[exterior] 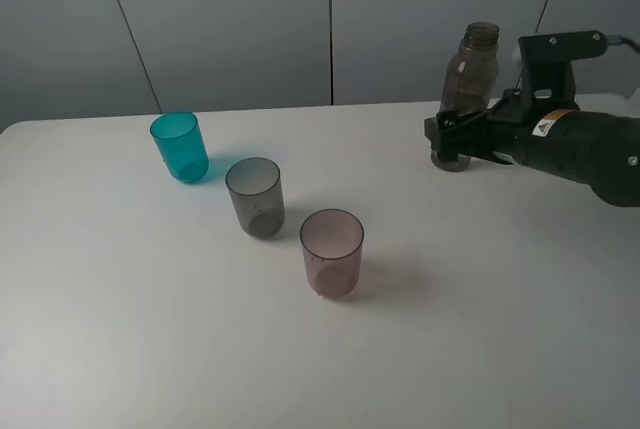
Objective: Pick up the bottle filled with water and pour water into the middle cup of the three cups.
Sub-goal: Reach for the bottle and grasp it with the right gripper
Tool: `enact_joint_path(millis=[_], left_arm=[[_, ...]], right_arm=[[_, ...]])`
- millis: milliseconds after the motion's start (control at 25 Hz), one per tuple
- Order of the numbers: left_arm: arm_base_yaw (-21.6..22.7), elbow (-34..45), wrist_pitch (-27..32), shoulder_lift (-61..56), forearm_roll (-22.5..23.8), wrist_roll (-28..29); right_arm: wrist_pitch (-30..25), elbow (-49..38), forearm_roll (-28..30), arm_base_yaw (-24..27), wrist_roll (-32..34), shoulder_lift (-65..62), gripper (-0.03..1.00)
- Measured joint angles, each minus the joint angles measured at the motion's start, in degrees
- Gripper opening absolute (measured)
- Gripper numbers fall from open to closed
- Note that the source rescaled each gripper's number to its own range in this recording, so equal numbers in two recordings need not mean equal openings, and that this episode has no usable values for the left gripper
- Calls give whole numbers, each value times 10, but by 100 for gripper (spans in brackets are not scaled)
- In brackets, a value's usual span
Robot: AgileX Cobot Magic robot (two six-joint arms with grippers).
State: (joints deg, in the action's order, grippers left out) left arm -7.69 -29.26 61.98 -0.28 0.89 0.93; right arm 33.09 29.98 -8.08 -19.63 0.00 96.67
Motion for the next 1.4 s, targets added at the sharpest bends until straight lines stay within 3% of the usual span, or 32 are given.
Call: enact_joint_path(millis=[240, 520, 840, 1400], left_arm=[[0, 0, 0, 0, 0, 0], [0, 0, 0, 0, 0, 1], [0, 0, 0, 0, 0, 2], [0, 0, 0, 0, 0, 2]], right_arm=[[75, 1, -2, -9, 41, 74, 100], [97, 5, -16, -9, 45, 116, 100], [98, 71, -31, -9, 43, 190, 100], [133, 123, -95, -9, -6, 246, 100]])
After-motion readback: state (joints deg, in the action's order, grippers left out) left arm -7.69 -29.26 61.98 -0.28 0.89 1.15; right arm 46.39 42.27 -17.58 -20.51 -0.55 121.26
